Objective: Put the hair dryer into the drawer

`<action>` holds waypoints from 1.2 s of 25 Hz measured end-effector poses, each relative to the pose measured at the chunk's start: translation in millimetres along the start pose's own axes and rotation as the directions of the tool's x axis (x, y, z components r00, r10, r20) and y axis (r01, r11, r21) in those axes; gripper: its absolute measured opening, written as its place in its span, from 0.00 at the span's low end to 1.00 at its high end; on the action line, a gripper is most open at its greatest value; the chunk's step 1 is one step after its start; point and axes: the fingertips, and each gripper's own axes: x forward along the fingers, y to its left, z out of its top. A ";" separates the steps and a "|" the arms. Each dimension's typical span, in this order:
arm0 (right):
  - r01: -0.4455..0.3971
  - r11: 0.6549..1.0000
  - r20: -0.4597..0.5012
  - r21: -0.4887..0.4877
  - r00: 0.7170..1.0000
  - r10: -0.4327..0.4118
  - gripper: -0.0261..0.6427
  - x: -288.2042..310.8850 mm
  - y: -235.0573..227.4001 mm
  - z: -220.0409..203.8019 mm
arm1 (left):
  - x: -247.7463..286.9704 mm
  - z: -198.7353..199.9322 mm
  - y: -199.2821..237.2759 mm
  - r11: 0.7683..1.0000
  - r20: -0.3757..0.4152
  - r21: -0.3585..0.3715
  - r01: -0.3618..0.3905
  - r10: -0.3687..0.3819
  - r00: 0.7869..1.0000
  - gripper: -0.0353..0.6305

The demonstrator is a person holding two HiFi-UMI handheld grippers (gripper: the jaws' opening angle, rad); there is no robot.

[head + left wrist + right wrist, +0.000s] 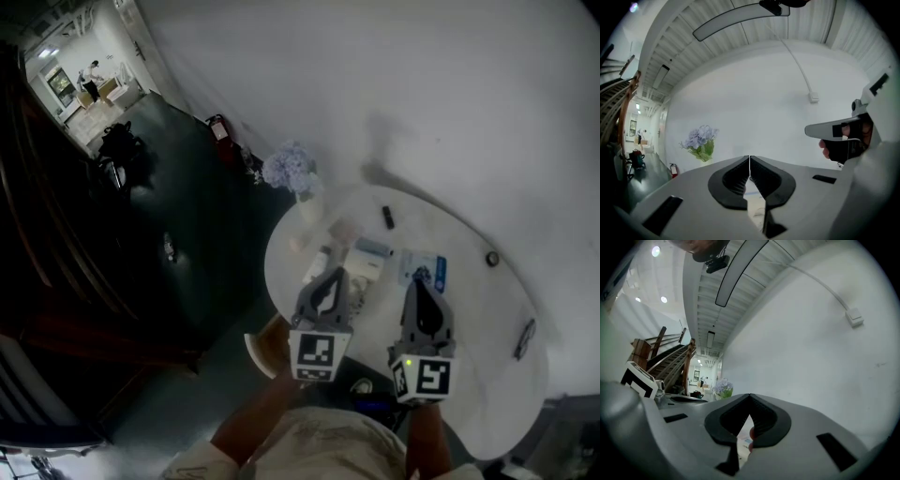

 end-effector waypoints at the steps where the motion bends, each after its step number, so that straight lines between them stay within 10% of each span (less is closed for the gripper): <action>1: -0.002 1.000 -0.006 0.006 1.000 0.002 0.04 0.5 1.7 -0.8 | 1.1 -5.3 -0.1 1.000 -0.014 0.006 0.004 -0.004 1.000 0.06; 13: 0.000 1.000 -0.024 0.019 1.000 0.000 0.04 2.3 -1.3 -7.7 | 28.7 -83.4 -21.8 0.994 -0.260 -0.069 0.080 -0.096 0.961 0.36; 21: 0.000 1.000 -0.035 0.016 0.999 0.000 0.04 1.7 -2.8 -10.6 | 45.6 -148.8 -43.7 0.982 -0.465 -0.133 0.132 -0.180 0.867 0.58; 30: 0.006 1.000 -0.049 0.001 0.999 -0.006 0.04 -2.6 -11.3 -17.7 | 55.5 -205.4 -46.8 0.983 -0.610 -0.149 0.105 -0.175 0.773 0.61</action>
